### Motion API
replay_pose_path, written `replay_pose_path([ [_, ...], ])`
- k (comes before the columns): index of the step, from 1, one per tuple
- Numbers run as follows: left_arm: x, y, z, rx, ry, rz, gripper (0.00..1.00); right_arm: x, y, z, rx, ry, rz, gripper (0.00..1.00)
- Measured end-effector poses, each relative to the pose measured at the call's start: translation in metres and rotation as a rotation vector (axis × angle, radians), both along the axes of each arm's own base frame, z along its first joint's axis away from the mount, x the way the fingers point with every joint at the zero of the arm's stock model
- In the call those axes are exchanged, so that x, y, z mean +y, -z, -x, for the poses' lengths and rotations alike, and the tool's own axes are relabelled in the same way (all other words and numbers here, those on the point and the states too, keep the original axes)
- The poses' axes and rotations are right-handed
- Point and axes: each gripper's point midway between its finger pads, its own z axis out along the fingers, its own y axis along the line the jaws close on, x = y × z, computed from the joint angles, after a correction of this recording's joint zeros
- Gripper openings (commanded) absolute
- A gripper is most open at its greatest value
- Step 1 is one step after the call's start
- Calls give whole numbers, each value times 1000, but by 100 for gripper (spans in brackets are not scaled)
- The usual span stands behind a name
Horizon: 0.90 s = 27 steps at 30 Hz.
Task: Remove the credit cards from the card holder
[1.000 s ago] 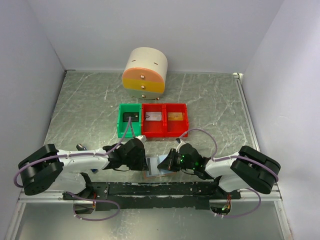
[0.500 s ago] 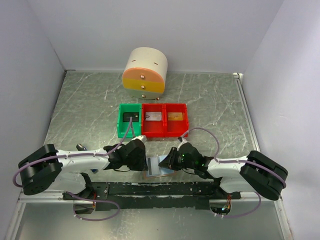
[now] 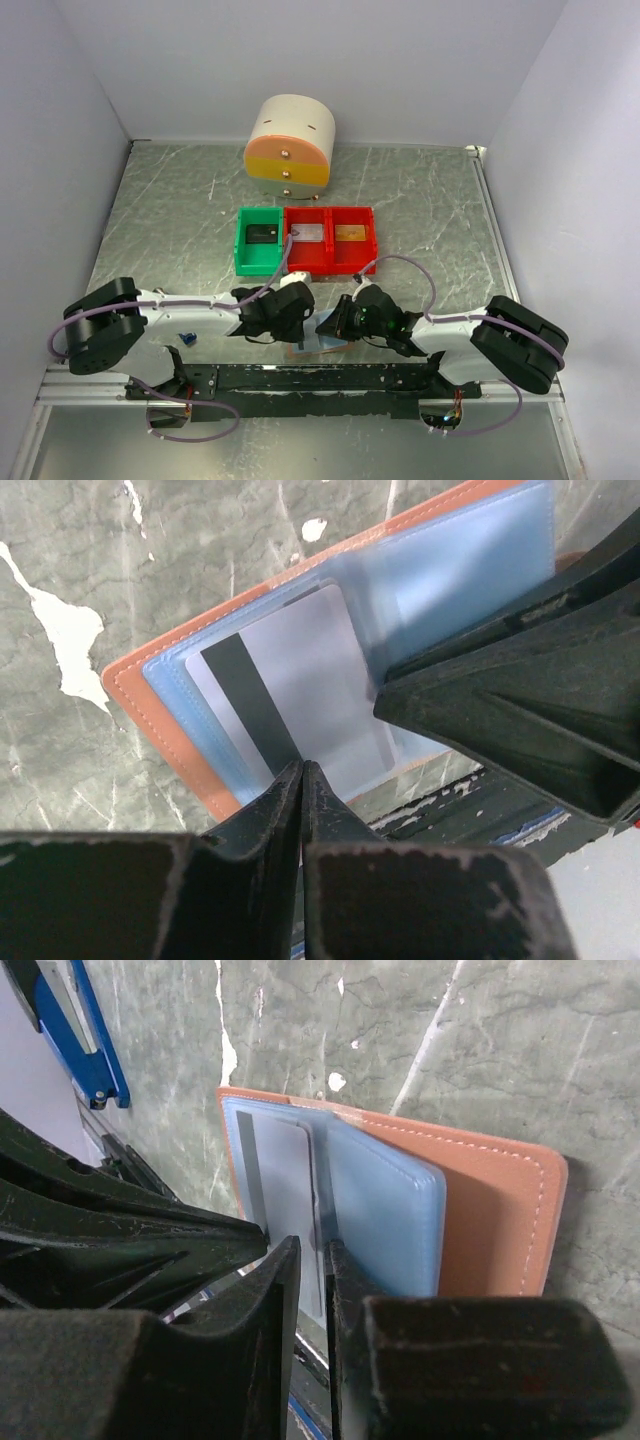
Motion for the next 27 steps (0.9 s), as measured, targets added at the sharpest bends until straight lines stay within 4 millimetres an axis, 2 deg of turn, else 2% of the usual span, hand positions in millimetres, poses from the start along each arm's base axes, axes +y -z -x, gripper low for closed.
replay_pose_path([
  [3,-1,-1,-2,-7,-8,-14,15,0,0,1,3,-1,-6,17],
  [7,-1,-1,-2,-12,-18,-16,23,0,-1,1,2,-1,-8,17],
  [12,7,-6,-3,-32,-32,-22,28,0,-1,1,2,-1,-8,18],
  [23,13,2,-3,-30,-38,-54,21,2,-1,2,5,-10,-14,17],
  [27,12,3,-3,-28,-37,-59,21,2,0,2,5,-11,-14,8],
])
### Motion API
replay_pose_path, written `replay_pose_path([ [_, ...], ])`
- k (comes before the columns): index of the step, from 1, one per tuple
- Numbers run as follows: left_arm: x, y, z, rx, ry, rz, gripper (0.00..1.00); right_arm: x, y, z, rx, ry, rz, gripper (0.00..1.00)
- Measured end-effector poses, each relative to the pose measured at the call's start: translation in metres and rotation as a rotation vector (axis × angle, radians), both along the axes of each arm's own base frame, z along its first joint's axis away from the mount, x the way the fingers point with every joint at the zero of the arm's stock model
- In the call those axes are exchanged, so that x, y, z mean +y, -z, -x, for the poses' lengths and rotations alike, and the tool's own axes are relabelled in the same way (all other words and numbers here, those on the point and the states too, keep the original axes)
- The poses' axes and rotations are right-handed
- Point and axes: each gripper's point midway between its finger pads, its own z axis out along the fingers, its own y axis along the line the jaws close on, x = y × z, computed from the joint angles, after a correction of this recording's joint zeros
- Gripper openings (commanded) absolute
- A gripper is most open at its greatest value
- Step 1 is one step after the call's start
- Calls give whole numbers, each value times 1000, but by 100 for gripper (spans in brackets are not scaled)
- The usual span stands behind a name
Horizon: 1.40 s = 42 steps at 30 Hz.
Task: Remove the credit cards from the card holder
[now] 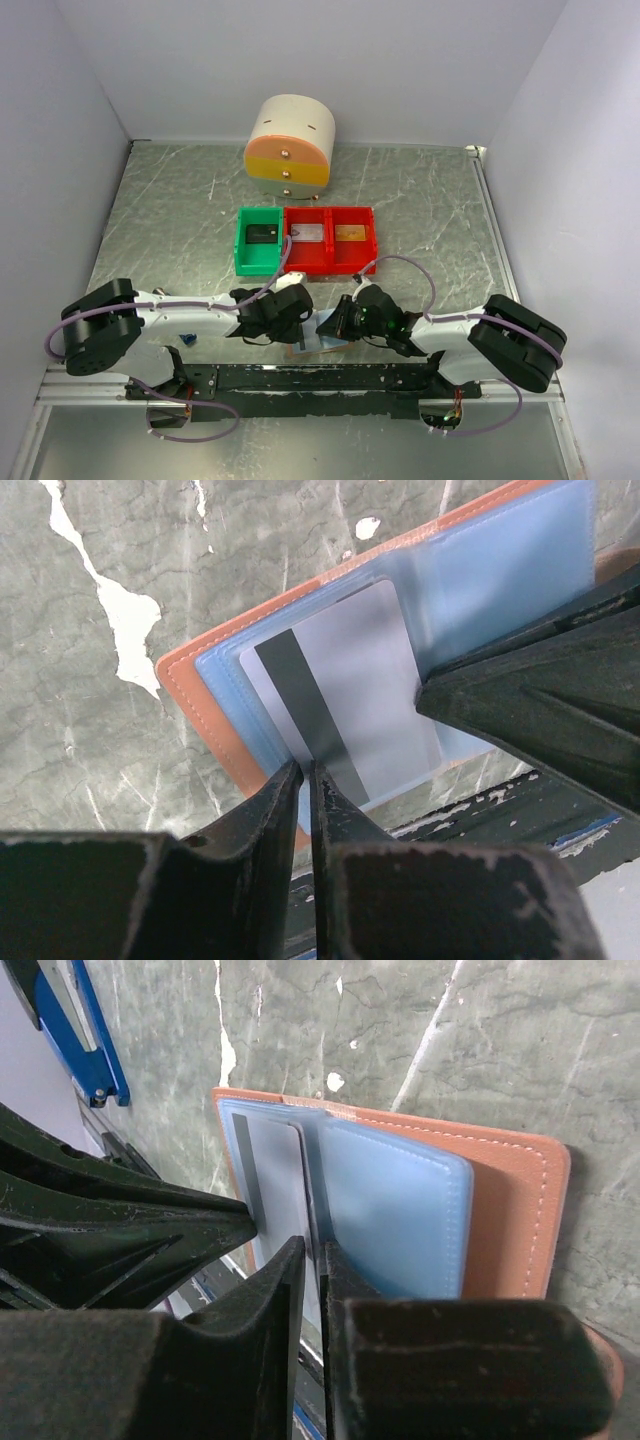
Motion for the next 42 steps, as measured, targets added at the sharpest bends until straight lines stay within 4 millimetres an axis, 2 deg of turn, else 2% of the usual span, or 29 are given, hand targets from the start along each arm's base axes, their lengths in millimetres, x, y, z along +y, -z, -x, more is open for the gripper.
replay_pose_path([
  [4,0,0,0,1,0,-1,21,-1,1,0,-1,3,-1,0],
  [10,0,0,0,1,-1,-2,21,-2,-1,0,-8,6,-14,0],
  [18,-1,0,0,2,-10,3,21,-6,-19,-5,-51,26,-47,0],
  [21,-1,0,0,3,-13,4,22,-9,-18,-6,-51,34,-33,16],
  [24,-1,0,0,3,-13,4,23,-12,-10,-2,-44,18,-1,23],
  [32,-2,-1,-1,2,-14,9,23,-3,0,3,-22,-63,26,27],
  [33,-2,-1,-1,2,-14,10,23,-2,0,4,-20,-72,24,26],
  [36,-1,0,0,2,-14,7,22,2,0,4,-25,-99,24,10],
  [39,0,0,0,3,-14,4,22,1,4,3,-26,-100,38,0],
  [42,0,0,0,2,-15,3,23,-1,4,3,-27,-92,46,0],
])
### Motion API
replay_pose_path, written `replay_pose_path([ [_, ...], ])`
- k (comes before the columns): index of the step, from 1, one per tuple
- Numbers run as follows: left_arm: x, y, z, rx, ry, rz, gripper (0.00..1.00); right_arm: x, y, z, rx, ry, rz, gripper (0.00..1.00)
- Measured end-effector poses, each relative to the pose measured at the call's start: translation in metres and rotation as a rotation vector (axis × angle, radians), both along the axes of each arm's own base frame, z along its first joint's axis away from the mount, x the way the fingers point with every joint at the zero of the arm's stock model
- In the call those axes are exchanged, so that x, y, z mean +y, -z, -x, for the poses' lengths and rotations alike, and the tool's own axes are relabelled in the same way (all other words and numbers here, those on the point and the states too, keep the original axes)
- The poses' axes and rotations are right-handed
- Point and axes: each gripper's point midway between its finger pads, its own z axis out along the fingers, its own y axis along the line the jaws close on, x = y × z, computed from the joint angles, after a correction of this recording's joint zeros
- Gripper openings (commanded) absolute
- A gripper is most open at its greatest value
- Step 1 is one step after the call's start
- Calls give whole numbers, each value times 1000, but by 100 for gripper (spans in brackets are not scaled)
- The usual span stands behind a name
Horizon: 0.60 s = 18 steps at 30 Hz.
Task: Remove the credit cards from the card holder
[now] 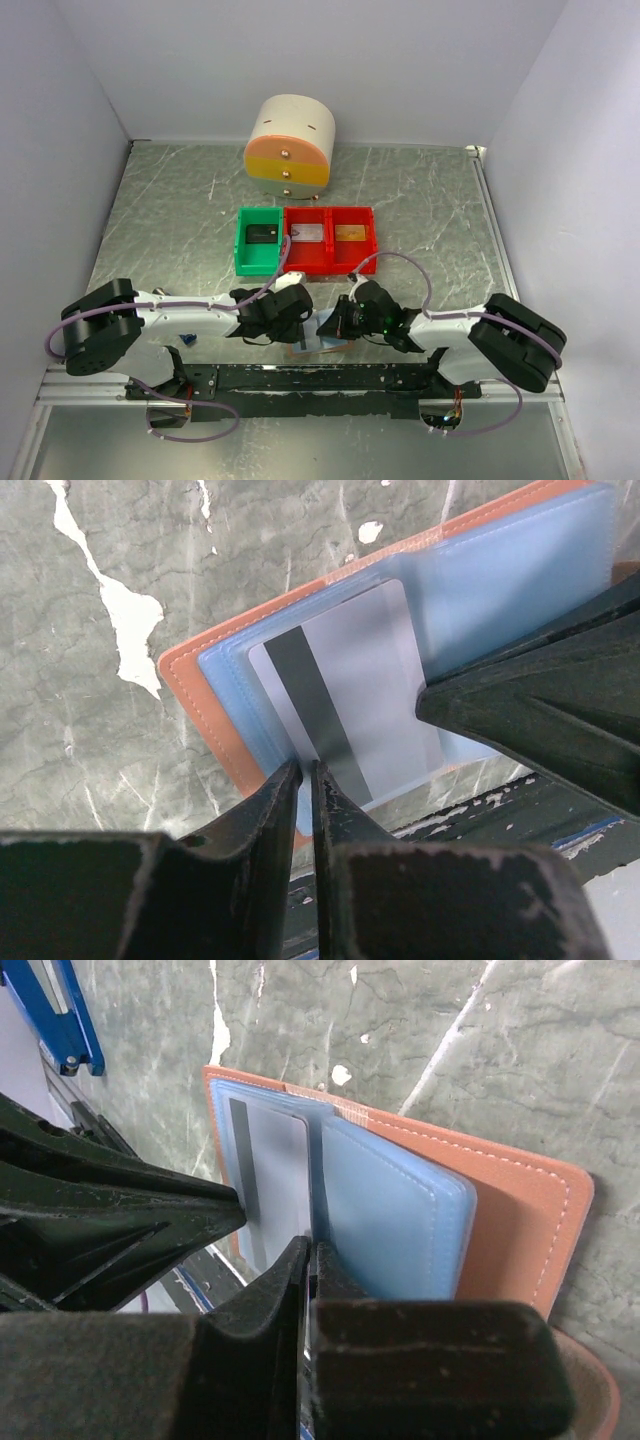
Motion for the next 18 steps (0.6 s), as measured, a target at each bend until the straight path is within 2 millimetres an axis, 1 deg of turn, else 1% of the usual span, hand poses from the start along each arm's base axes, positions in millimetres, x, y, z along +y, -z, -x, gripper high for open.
replay_pose_path([
  [9,0,0,0,-2,-6,8,24,-9,-11,-5,-43,40,18,0],
  [15,0,0,0,-3,-6,11,23,-14,-7,-5,-40,46,44,0],
  [18,0,0,0,-3,-6,11,24,-15,-5,-5,-40,43,51,2],
])
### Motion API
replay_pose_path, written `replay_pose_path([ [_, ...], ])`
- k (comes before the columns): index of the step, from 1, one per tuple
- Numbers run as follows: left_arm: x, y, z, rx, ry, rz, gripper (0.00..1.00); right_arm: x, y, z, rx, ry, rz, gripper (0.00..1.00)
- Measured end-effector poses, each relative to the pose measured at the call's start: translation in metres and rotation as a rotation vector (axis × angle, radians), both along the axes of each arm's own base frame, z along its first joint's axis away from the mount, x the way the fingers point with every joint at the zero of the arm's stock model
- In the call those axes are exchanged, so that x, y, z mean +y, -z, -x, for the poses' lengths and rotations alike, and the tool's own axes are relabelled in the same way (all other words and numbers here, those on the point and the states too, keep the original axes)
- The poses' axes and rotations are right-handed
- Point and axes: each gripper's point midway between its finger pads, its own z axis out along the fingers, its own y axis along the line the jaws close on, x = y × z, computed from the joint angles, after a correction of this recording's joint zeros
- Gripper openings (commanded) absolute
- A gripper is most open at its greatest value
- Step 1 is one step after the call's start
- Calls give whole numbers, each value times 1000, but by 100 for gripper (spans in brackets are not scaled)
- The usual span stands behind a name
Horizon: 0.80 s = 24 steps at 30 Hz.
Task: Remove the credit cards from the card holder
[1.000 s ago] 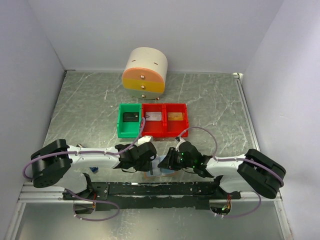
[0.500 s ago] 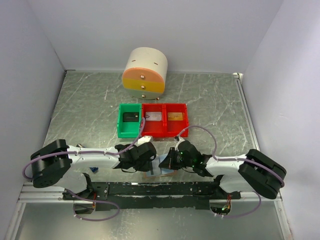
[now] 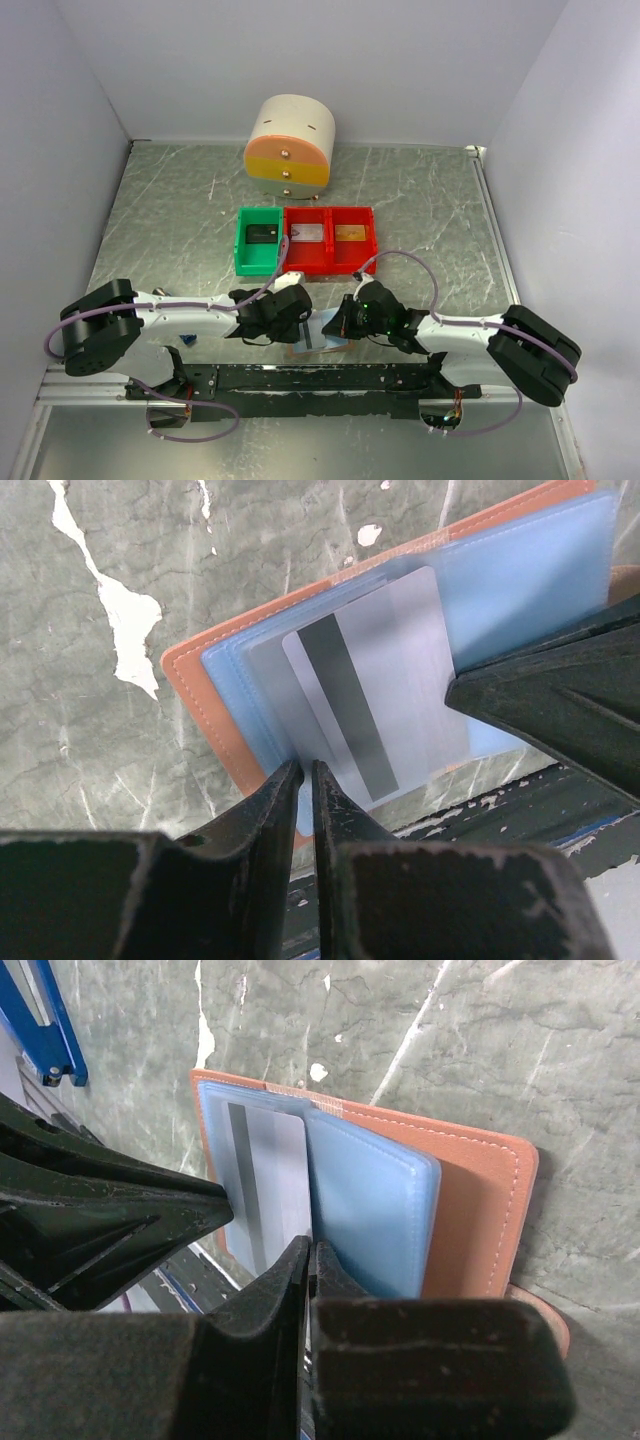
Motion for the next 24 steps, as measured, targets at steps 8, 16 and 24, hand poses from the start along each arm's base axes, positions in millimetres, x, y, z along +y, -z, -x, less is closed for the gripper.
replay_pose_path([
  [8,-1,-2,0,-5,2,13,25,-1,2,0,6,2,7,17],
  [16,0,-3,0,-8,2,18,24,2,1,-1,10,-4,4,21],
  [24,0,-1,0,-6,3,13,24,1,4,-1,15,-6,15,0],
])
